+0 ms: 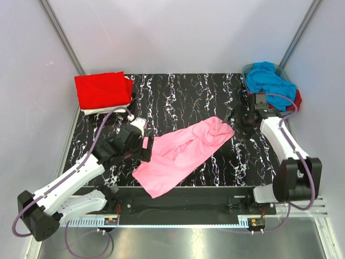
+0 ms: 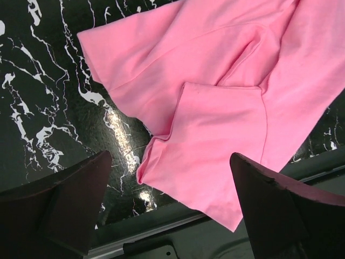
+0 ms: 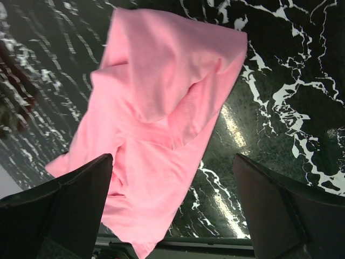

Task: Fold and stack the t-shirts
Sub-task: Move the tshirt to the center of the board, then flatten the tshirt out

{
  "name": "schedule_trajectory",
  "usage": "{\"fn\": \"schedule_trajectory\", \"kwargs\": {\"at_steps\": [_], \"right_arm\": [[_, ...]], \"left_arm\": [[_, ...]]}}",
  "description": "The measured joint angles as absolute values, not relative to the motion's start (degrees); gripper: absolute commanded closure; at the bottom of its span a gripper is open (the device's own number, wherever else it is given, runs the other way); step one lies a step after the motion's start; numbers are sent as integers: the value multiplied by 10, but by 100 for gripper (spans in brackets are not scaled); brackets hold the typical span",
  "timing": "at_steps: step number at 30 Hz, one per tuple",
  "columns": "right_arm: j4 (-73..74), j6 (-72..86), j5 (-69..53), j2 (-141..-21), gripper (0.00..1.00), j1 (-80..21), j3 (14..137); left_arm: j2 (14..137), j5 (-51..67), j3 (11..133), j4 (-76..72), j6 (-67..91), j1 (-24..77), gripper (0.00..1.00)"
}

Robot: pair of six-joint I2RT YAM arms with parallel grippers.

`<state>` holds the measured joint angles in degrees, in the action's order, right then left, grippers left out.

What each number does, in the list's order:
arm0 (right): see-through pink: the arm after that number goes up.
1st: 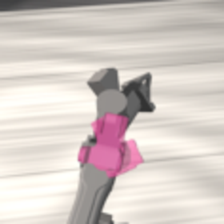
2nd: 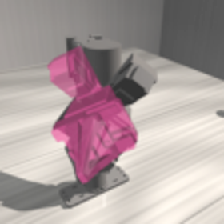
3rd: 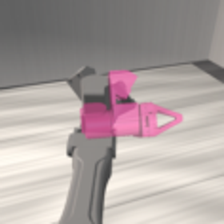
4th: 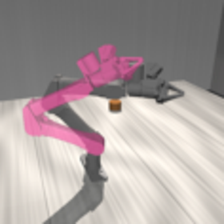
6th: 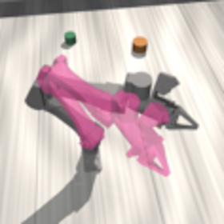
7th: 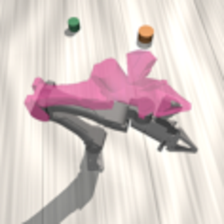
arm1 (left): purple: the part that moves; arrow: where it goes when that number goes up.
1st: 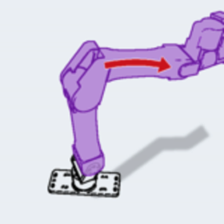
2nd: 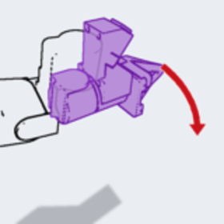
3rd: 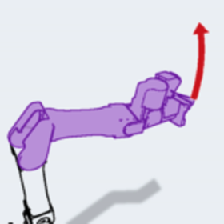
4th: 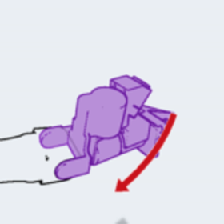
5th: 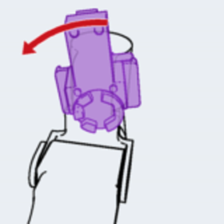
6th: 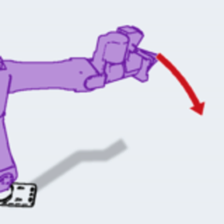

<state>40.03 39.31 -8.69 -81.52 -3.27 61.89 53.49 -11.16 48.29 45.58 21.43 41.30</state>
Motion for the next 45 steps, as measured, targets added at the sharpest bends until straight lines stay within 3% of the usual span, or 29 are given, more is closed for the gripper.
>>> {"fn": "schedule_trajectory", "kwargs": {"at_steps": [6,9,12,21,30,32,38,39,40,41,45], "right_arm": [[394,384,-100,-719,0,-34,611],[390,380,-111,-677,0,-36,588],[389,375,-122,-648,0,-38,554],[387,372,-147,-640,0,-39,512],[383,365,-153,-634,0,-39,498],[383,363,-158,-634,0,-39,492],[382,358,-161,-633,0,-39,479],[382,357,-161,-633,0,-39,479],[382,357,-161,-632,0,-39,479],[382,357,-161,-632,0,-39,479],[382,353,-160,-629,0,-39,479]], "left_arm": [[595,-124,490,478,281,413,14],[595,-127,469,485,357,413,10],[554,-133,399,480,431,413,14],[544,-143,301,481,554,413,26],[571,-150,276,442,558,396,36],[587,-149,276,425,547,385,41],[600,-150,276,397,520,377,67],[600,-149,276,393,517,377,73],[600,-148,276,389,514,377,89],[600,-146,276,385,511,377,97],[597,-138,275,371,495,377,100]]}}
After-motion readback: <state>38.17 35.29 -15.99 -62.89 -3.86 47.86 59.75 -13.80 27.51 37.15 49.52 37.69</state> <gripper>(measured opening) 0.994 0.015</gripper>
